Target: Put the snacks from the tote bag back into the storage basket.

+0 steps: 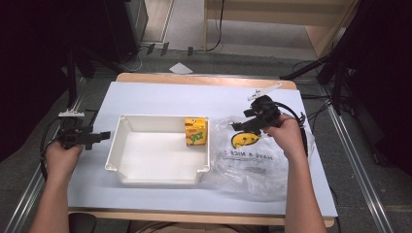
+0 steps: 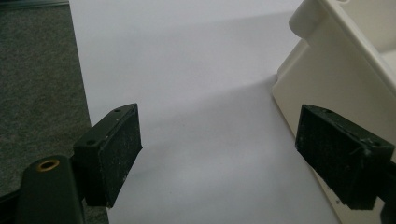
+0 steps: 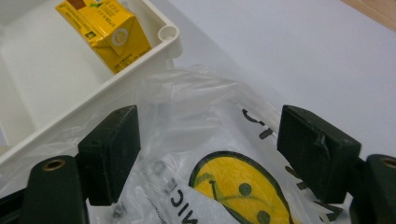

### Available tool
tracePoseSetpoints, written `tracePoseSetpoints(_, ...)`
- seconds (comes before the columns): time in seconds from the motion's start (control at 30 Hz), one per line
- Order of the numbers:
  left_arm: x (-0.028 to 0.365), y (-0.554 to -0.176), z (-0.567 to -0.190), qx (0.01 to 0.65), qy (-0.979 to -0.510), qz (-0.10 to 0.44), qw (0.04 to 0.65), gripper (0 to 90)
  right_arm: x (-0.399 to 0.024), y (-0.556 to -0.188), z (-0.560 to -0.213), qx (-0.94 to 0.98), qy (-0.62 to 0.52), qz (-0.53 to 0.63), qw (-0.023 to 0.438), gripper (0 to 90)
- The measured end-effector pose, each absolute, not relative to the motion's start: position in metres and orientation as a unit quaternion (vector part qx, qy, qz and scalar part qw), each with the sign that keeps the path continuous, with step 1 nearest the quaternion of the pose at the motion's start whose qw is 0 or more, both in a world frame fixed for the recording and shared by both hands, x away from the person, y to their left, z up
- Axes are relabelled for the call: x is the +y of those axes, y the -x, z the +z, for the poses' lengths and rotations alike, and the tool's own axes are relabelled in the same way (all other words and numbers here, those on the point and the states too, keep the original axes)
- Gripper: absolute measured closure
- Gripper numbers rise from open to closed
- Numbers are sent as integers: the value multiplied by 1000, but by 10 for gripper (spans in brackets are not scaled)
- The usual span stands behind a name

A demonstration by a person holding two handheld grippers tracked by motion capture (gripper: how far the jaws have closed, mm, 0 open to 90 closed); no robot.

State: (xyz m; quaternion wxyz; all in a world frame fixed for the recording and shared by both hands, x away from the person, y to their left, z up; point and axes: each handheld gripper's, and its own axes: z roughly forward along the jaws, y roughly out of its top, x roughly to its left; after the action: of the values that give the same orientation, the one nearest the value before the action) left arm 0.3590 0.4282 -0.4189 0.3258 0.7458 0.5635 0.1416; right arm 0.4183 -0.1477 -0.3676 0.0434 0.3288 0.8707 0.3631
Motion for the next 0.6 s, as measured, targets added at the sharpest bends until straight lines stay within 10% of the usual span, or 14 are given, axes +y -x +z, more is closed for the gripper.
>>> tracePoseSetpoints(0.6, 428, -359, -419, 564, -746, 141, 326, 154, -172, -423, -377, 863, -355, 357, 39, 219)
